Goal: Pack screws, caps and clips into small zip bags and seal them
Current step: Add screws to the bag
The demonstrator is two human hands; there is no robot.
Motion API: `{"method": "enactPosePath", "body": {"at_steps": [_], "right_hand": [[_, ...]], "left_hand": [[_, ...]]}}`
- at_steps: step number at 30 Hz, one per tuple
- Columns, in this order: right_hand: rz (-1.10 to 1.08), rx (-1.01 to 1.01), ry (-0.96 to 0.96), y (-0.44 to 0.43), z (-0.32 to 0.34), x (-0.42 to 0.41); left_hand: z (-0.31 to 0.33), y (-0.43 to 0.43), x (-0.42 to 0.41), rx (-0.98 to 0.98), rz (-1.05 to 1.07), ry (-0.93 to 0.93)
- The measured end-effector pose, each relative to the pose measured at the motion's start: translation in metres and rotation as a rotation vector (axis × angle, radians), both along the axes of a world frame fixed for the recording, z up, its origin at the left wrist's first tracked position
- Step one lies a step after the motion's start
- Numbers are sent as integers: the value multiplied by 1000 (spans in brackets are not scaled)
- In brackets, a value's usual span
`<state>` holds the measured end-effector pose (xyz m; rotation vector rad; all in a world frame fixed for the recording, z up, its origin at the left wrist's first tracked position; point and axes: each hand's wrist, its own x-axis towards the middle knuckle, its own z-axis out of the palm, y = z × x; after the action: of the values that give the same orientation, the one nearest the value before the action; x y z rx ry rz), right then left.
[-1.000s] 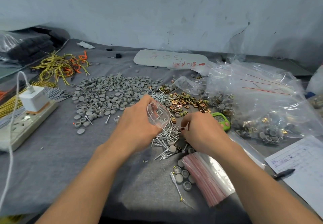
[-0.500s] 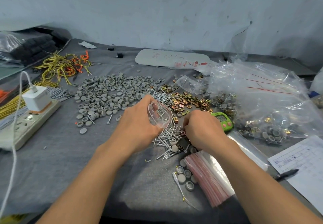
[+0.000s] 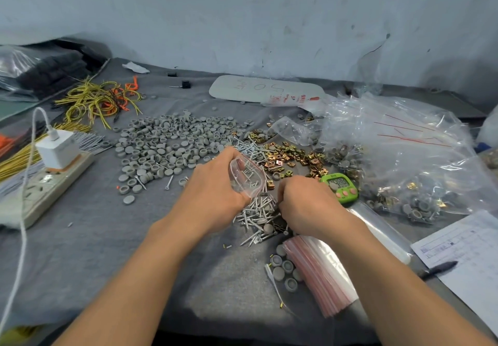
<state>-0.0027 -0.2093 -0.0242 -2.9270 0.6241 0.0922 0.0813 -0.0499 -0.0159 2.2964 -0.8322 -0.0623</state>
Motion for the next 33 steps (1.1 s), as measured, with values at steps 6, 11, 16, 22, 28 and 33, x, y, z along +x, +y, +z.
{"method": "enactPosePath", "body": {"at_steps": [6, 11, 16, 22, 28, 33], "right_hand": [[-190, 610, -373, -20, 9, -13], [-200, 1200, -484, -21, 15, -21], [-146, 1272, -502, -17, 17, -22], [-63, 1034, -538, 0, 16, -13], [-13, 606, -543, 15, 10, 3], [-24, 776, -665, 11, 19, 1]], "left_hand": [[2, 2, 1, -1, -5, -5], [2, 1, -1, -1, -10, -19], [1, -3, -5, -6, -30, -48], [-4, -13, -13, 33, -61, -66], [-4, -13, -12, 13, -82, -32], [-1, -8, -6, -66, -55, 5]]}}
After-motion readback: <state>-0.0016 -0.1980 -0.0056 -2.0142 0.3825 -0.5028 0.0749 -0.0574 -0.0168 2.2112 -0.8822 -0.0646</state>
